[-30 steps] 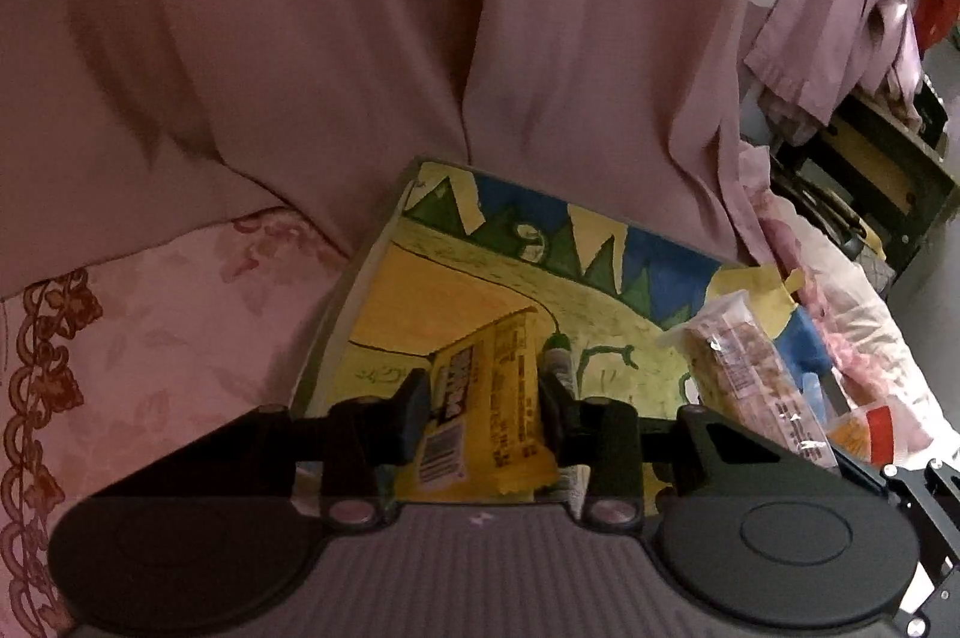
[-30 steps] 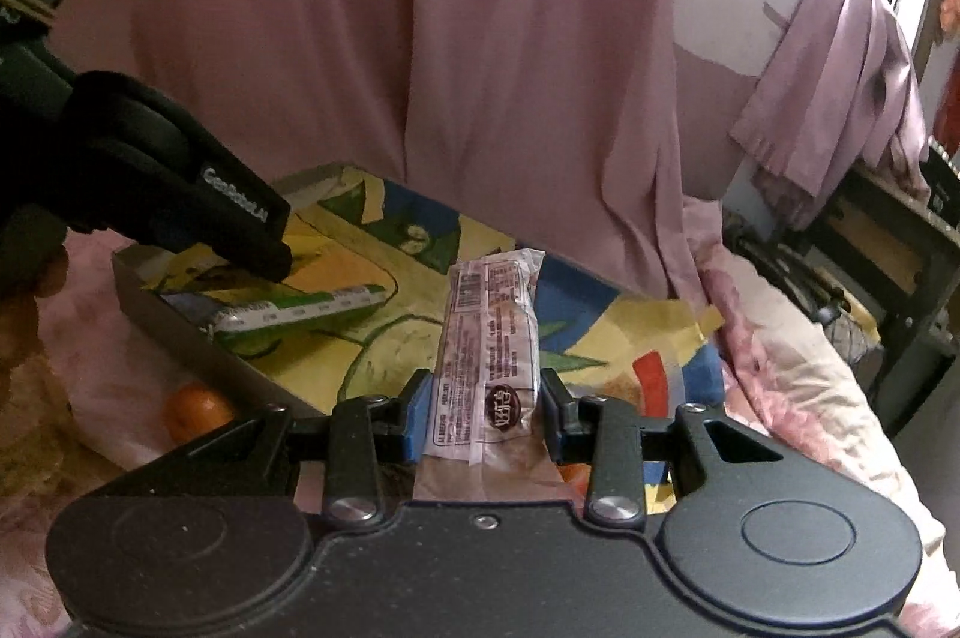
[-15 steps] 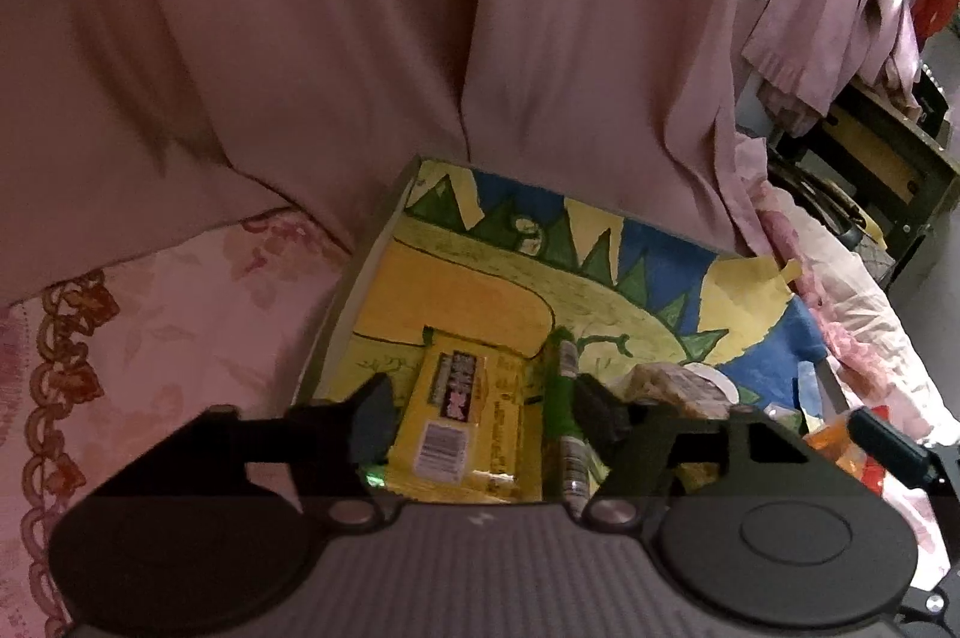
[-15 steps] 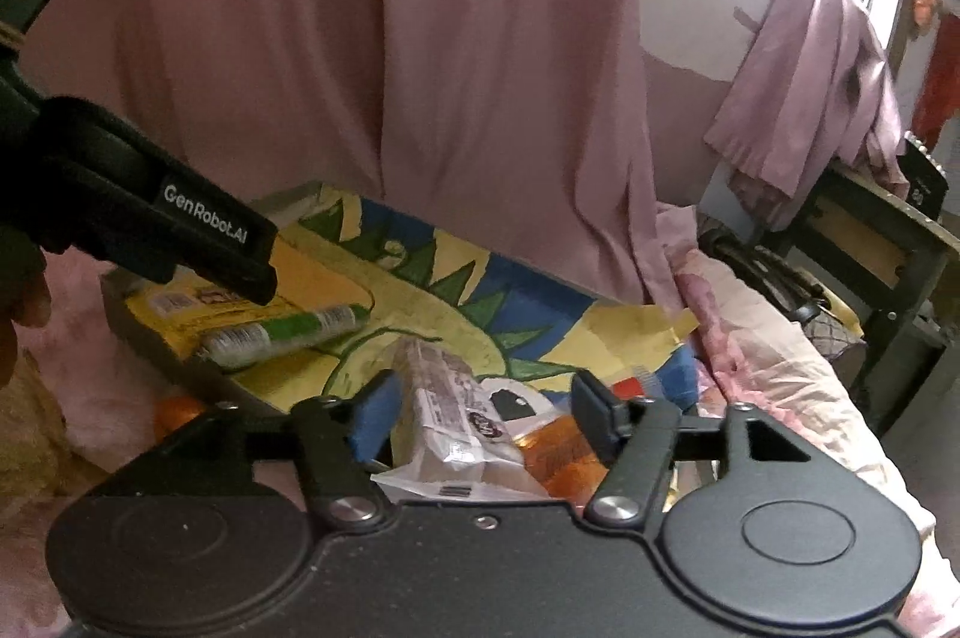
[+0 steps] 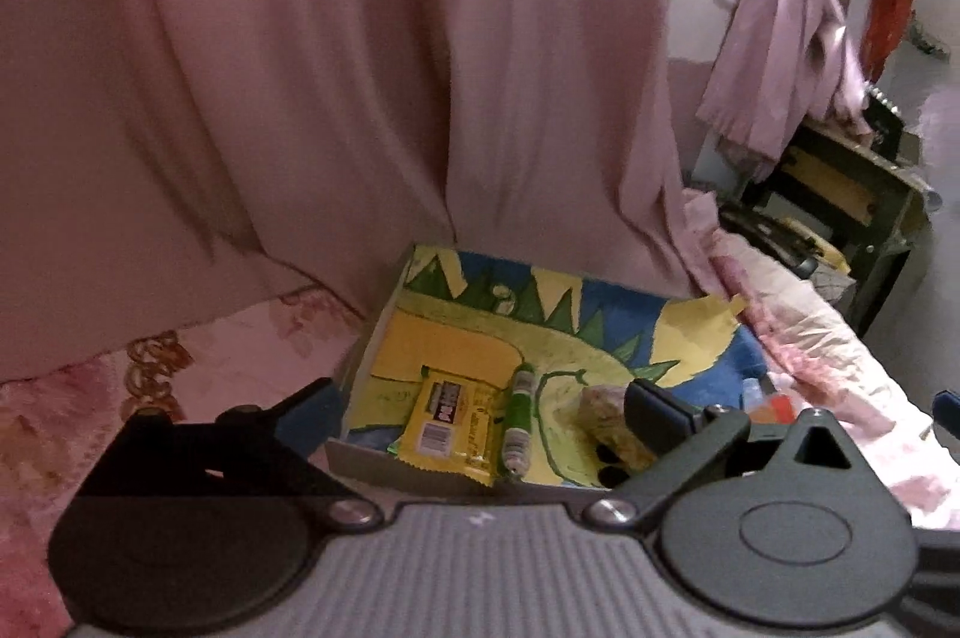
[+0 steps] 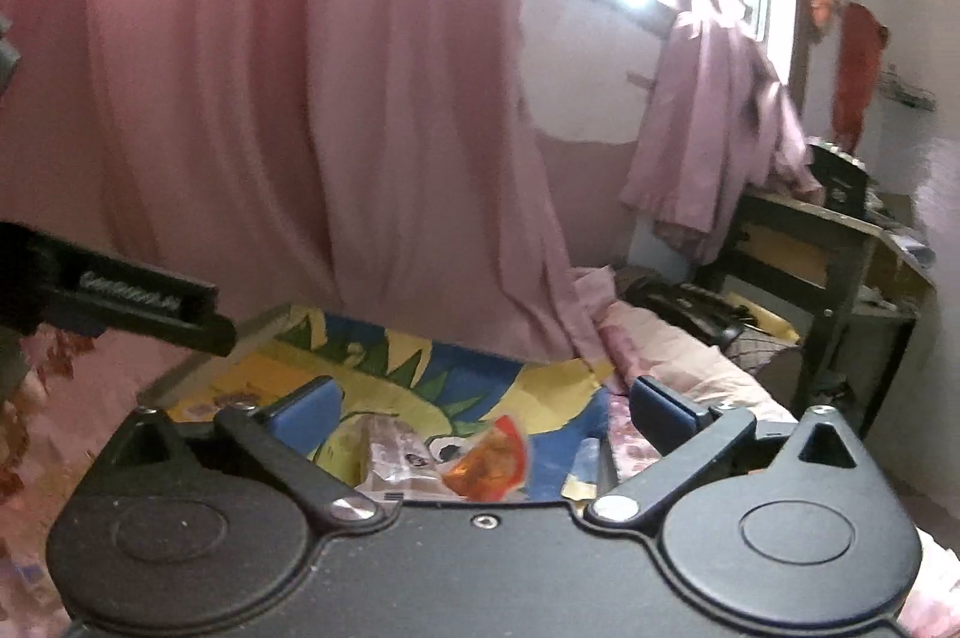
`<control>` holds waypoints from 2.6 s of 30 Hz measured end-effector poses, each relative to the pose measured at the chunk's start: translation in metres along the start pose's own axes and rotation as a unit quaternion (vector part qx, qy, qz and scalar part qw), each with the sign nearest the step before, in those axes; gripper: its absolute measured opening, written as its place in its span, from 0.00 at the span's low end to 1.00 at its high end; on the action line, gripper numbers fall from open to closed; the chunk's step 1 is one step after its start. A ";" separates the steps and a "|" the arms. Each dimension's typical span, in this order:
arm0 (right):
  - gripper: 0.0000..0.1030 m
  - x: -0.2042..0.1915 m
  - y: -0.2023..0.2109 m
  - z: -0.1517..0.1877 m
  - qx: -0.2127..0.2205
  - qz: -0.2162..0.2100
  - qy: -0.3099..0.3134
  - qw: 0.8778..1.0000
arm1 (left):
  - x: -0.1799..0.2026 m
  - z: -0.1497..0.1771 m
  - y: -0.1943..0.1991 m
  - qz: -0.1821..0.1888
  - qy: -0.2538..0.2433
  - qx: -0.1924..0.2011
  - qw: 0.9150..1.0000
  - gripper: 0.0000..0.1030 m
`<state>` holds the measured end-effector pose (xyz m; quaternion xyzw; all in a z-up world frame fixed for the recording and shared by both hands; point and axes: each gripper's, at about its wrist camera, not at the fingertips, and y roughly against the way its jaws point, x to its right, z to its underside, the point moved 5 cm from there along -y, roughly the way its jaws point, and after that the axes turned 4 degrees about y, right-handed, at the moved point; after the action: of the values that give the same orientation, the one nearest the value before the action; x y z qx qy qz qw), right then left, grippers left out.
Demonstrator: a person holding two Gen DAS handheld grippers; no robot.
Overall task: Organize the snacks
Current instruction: 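Open the left tool over the tray while the right tool releases the snack stick, then withdraw both tools from the tray back over the remaining snacks, then lower the right tool onto the blue Se Ca stick and close on it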
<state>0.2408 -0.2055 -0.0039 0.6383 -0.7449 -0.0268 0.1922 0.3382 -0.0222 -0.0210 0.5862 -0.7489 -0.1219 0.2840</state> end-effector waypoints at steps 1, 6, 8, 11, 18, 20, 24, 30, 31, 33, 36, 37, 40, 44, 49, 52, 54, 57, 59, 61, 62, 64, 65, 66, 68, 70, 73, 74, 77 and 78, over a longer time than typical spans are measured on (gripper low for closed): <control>0.99 0.003 0.007 -0.001 0.002 0.001 -0.005 1.000 | 0.002 0.001 0.008 0.001 -0.004 0.006 1.000 0.99; 0.99 0.017 0.042 -0.001 0.015 0.007 -0.019 1.000 | 0.011 0.009 0.047 -0.005 -0.027 0.038 0.999 0.99; 0.99 0.022 0.057 -0.001 0.020 0.008 -0.023 1.000 | 0.013 0.015 0.062 -0.008 -0.034 0.049 0.998 0.99; 0.99 0.028 0.077 0.001 0.024 0.007 -0.029 0.999 | 0.016 0.024 0.081 -0.008 -0.039 0.055 0.998 0.99; 0.99 0.035 0.121 0.010 0.026 0.002 -0.042 0.999 | 0.021 0.047 0.123 -0.011 -0.047 0.062 0.997 1.00; 0.99 0.036 0.133 0.014 0.022 0.002 -0.046 0.999 | 0.021 0.053 0.133 -0.013 -0.050 0.063 0.997 1.00; 0.99 0.038 0.153 0.023 0.010 -0.006 -0.057 0.998 | 0.021 0.069 0.152 -0.015 -0.051 0.057 0.997 1.00; 0.99 0.042 0.177 0.037 -0.012 -0.011 -0.075 0.997 | 0.023 0.092 0.172 -0.018 -0.061 0.043 0.997 1.00; 0.99 0.043 0.182 0.039 -0.015 -0.012 -0.079 0.997 | 0.023 0.095 0.175 -0.018 -0.063 0.041 0.997 1.00; 0.99 0.044 0.188 0.045 -0.023 -0.013 -0.088 0.996 | 0.025 0.101 0.180 -0.018 -0.066 0.038 0.997 1.00; 0.99 0.044 0.194 0.055 -0.042 -0.018 -0.097 0.994 | 0.026 0.110 0.187 -0.017 -0.069 0.030 0.997 1.00; 0.99 0.043 0.195 0.057 -0.047 -0.020 -0.098 0.994 | 0.027 0.112 0.188 -0.017 -0.071 0.027 0.997 1.00; 0.99 0.040 0.200 0.061 -0.053 -0.024 -0.098 0.993 | 0.028 0.120 0.193 -0.017 -0.073 0.018 0.997 1.00; 0.99 0.037 0.205 0.062 -0.054 -0.028 -0.094 0.994 | 0.029 0.129 0.196 -0.021 -0.077 -0.001 0.997 1.00; 0.99 0.035 0.202 0.066 -0.073 -0.033 -0.093 0.992 | 0.027 0.137 0.194 -0.030 -0.077 -0.023 0.996 1.00; 0.99 0.035 0.198 0.069 -0.088 -0.037 -0.097 0.991 | 0.027 0.140 0.192 -0.034 -0.079 -0.037 0.996 1.00; 0.99 0.034 0.196 0.072 -0.099 -0.040 -0.101 0.989 | 0.026 0.143 0.190 -0.037 -0.081 -0.046 0.995 1.00; 0.99 0.033 0.193 0.076 -0.114 -0.043 -0.106 0.987 | 0.025 0.145 0.188 -0.042 -0.081 -0.057 0.994 1.00; 0.99 0.033 0.191 0.078 -0.122 -0.044 -0.108 0.986 | 0.024 0.146 0.188 -0.044 -0.080 -0.060 0.994 1.00; 0.99 0.033 0.189 0.080 -0.130 -0.045 -0.111 0.984 | 0.024 0.146 0.186 -0.045 -0.079 -0.066 0.994 1.00; 0.99 0.033 0.188 0.081 -0.134 -0.045 -0.112 0.984 | 0.024 0.147 0.185 -0.045 -0.079 -0.070 0.993 1.00; 0.99 0.032 0.186 0.083 -0.143 -0.046 -0.115 0.982 | 0.024 0.148 0.183 -0.047 -0.082 -0.077 0.993 1.00; 0.99 0.032 0.184 0.084 -0.148 -0.047 -0.119 0.981 | 0.024 0.149 0.183 -0.047 -0.083 -0.080 0.992 1.00; 0.99 0.033 0.183 0.085 -0.154 -0.050 -0.122 0.979 | 0.025 0.150 0.182 -0.046 -0.085 -0.084 0.992 1.00; 0.99 0.035 0.180 0.087 -0.164 -0.052 -0.131 0.976 | 0.027 0.153 0.177 -0.039 -0.090 -0.104 0.990 1.00; 0.99 0.037 0.175 0.090 -0.178 -0.057 -0.141 0.972 | 0.029 0.157 0.174 -0.032 -0.096 -0.125 0.987 1.00; 0.99 0.039 0.168 0.095 -0.201 -0.062 -0.155 0.965 | 0.032 0.161 0.173 -0.025 -0.106 -0.132 0.985 1.00; 0.99 0.039 0.166 0.096 -0.207 -0.061 -0.157 0.964 | 0.034 0.161 0.173 -0.020 -0.107 -0.134 0.985 1.00; 0.99 0.036 0.160 0.099 -0.225 -0.071 -0.157 0.959 | 0.034 0.163 0.169 -0.015 -0.106 -0.148 0.983 1.00; 0.99 0.034 0.157 0.100 -0.232 -0.079 -0.156 0.957 | 0.034 0.162 0.166 -0.015 -0.104 -0.155 0.982 1.00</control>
<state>0.0572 -0.2303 -0.0428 0.6210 -0.6862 -0.3128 0.2136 0.1063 -0.0318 -0.0570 0.5301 -0.7379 -0.3008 0.2897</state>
